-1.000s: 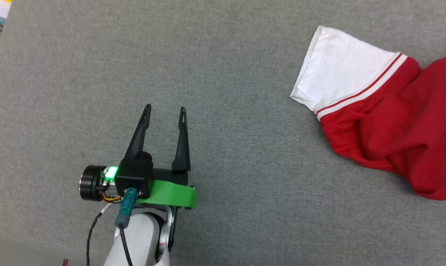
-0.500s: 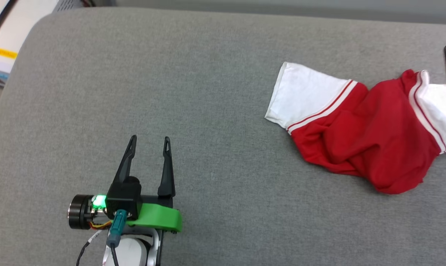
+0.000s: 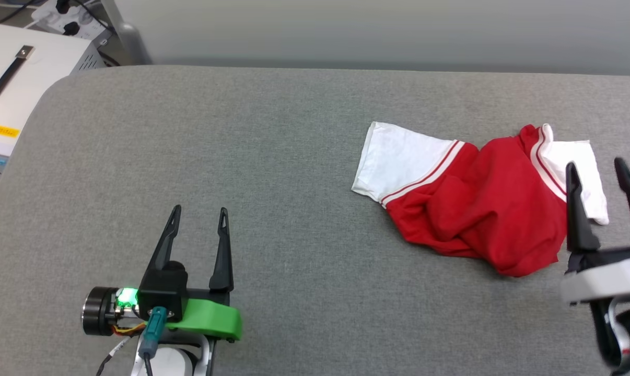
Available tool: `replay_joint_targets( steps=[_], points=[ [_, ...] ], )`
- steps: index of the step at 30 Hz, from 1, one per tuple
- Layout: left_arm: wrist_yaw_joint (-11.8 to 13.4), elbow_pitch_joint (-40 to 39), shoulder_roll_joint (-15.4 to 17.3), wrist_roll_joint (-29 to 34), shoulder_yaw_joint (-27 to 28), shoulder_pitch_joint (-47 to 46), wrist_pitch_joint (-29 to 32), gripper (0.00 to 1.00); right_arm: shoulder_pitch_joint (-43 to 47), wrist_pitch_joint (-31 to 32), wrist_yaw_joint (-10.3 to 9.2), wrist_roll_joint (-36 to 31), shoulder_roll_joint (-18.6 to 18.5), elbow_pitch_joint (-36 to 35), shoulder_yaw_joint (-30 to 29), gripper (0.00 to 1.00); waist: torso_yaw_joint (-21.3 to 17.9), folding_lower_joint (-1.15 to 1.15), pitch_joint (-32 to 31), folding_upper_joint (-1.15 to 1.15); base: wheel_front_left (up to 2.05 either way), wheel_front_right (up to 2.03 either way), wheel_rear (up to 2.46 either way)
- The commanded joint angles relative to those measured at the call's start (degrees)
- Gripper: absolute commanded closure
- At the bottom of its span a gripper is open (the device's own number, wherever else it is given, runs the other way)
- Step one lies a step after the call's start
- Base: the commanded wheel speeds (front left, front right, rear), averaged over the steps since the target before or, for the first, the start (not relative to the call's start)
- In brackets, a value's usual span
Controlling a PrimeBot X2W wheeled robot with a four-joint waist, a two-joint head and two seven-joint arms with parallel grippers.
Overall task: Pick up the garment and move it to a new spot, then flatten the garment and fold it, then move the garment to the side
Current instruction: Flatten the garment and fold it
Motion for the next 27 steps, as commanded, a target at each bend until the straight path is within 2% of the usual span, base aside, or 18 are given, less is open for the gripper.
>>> replay_joint_targets(
  steps=[1, 5, 8, 13, 18, 20, 23, 27],
  points=[
    [-0.44, 0.18, 0.69, 0.29, 0.36, 0.47, -0.34, 0.0, 1.98, -0.03, 0.0, -0.71, 1.1, -1.41, -0.23, 0.0, -0.86, 0.0, -0.69, 0.0, 0.0, 0.0, 0.0],
    [-2.73, 0.93, 1.73, -1.06, 1.03, -1.07, -0.34, 0.0, 6.53, 0.34, 0.0, -0.9, 3.92, -3.52, -1.26, 0.0, -1.5, 0.0, -0.94, 0.0, 0.0, 0.0, 0.0],
    [-5.68, 2.87, 3.21, -2.11, 1.3, -3.68, -0.34, 0.0, 8.67, 0.24, 0.0, -0.94, 5.1, -4.28, -1.24, 0.0, -2.22, 0.0, -0.93, 0.0, 0.0, 0.0, 0.0],
    [-10.16, 7.6, 6.35, -2.8, 0.19, -11.7, -0.2, 0.0, 9.84, -0.03, 0.0, -1.58, 5.87, -5.42, 0.43, 0.0, -3.61, 0.0, -0.04, 0.0, 0.0, 0.0, 0.0],
    [-12.43, 11.74, 8.74, -6.46, -3.01, -21.86, 3.57, 0.0, 9.42, -0.15, 0.0, -1.57, 6.28, -6.07, 2.21, 0.0, -5.45, 0.0, 1.98, 0.0, 0.0, 0.0, 0.0],
    [-12.71, 13.02, 10.56, -7.93, -5.88, -26.43, 6.77, 0.0, 8.84, -0.24, 0.0, -1.86, 6.18, -6.03, 2.72, 0.0, -6.21, 0.0, 3.16, 0.0, 0.0, 0.0, 0.0],
    [-12.79, 14.1, 13.32, -15.39, -13.89, -34.32, 13.67, 0.0, 7.64, -0.44, 0.0, -2.18, 5.86, -6.17, 3.65, 0.0, -7.53, 0.0, 5.29, 0.0, 0.0, 0.0, 0.0],
    [-12.8, 15.32, 16.82, -25.35, -21.83, -43.52, 23.43, 0.0, 6.18, -0.6, 0.0, -2.6, 5.54, -6.58, 4.33, 0.0, -9.09, 0.0, 8.01, 0.0, 0.0, 0.0, 0.0]
  ],
)
